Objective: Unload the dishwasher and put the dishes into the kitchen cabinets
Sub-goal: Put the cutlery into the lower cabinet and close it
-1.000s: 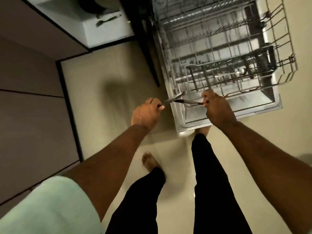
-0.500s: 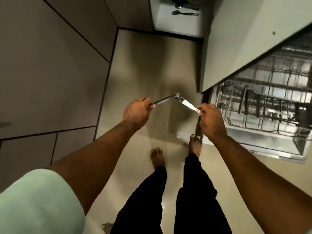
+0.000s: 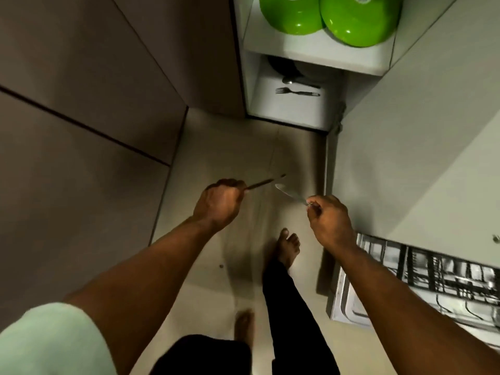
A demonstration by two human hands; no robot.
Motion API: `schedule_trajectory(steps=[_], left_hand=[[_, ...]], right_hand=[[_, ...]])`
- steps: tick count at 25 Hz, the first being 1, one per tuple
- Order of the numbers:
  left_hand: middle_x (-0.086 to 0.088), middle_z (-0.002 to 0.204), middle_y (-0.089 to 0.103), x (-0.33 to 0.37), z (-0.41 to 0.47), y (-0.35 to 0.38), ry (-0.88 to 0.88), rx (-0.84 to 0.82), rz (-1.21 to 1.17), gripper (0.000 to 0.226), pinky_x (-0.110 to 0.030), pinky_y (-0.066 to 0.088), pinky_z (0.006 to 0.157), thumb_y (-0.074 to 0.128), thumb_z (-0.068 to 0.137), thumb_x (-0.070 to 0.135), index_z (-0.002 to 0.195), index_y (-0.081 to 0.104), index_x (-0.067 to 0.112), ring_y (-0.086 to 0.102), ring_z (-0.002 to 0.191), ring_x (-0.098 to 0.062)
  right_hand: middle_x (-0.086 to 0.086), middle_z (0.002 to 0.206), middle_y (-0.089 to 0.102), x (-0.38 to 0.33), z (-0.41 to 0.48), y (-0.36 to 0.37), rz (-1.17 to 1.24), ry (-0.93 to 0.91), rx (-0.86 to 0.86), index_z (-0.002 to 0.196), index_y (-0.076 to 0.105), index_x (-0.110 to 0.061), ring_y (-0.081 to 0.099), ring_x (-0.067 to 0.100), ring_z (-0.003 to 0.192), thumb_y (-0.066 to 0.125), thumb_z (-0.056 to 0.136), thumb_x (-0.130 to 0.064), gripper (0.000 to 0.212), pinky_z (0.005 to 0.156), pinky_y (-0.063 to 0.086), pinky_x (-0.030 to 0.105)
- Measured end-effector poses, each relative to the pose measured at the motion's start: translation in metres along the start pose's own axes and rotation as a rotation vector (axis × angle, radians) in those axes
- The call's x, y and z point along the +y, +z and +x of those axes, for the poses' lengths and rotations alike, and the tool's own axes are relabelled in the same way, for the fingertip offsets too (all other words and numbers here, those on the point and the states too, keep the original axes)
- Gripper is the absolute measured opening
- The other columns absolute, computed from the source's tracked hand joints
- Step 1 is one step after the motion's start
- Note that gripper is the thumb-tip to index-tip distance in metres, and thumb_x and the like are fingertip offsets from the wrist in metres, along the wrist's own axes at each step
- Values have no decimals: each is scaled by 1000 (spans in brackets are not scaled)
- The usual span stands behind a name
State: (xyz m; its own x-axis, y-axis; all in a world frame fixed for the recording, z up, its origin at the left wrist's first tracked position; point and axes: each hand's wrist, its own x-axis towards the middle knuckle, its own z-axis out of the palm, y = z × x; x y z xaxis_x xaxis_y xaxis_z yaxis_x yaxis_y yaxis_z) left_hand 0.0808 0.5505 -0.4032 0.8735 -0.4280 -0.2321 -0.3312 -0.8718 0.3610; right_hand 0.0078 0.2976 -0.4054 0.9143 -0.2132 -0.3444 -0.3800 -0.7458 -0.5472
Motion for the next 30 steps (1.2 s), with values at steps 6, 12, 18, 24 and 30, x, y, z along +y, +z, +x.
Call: schedule_trajectory(steps=[6, 12, 18, 24, 30], left_hand=[[-6, 74, 61, -28, 157, 53, 137, 194, 55, 9, -34, 44, 56, 55, 88, 13, 84, 62, 15, 60, 66, -32], [-12, 87, 63, -76, 306, 139, 208, 274, -48, 17, -37, 45, 67, 45, 94, 9, 98, 61, 10, 61, 81, -34], [-16, 91, 59, -108, 416, 213, 315, 342, -76, 24, -44, 43, 76, 48, 99, 24, 97, 62, 5, 58, 87, -36], [-17, 84, 63, -122, 493, 211, 463, 451, -10, 16, -40, 45, 70, 57, 92, 13, 91, 72, 7, 60, 79, -38], [-18, 82, 65, -130, 514, 215, 553, 483, -3, 18, -40, 48, 71, 62, 89, 19, 84, 73, 6, 62, 80, -39]], right_hand=[[17, 93, 65, 29, 136, 37, -66, -31, 146, 94, 70, -3, 60, 32, 86, 59, 91, -7, 12, 71, 37, 23], [13, 94, 68, 71, 301, 101, -140, -9, 231, 98, 70, -9, 65, 30, 84, 59, 95, -19, 15, 68, 44, 29], [11, 95, 70, 127, 432, 142, 0, -61, 285, 94, 71, -10, 65, 20, 86, 62, 90, -5, 10, 63, 44, 7], [2, 87, 70, 146, 496, 138, -10, -214, 371, 79, 75, -21, 65, 16, 88, 71, 77, -20, 4, 82, 47, 26], [1, 87, 71, 158, 508, 137, 132, -308, 375, 86, 79, -23, 64, 10, 89, 72, 73, -34, 18, 87, 50, 26]])
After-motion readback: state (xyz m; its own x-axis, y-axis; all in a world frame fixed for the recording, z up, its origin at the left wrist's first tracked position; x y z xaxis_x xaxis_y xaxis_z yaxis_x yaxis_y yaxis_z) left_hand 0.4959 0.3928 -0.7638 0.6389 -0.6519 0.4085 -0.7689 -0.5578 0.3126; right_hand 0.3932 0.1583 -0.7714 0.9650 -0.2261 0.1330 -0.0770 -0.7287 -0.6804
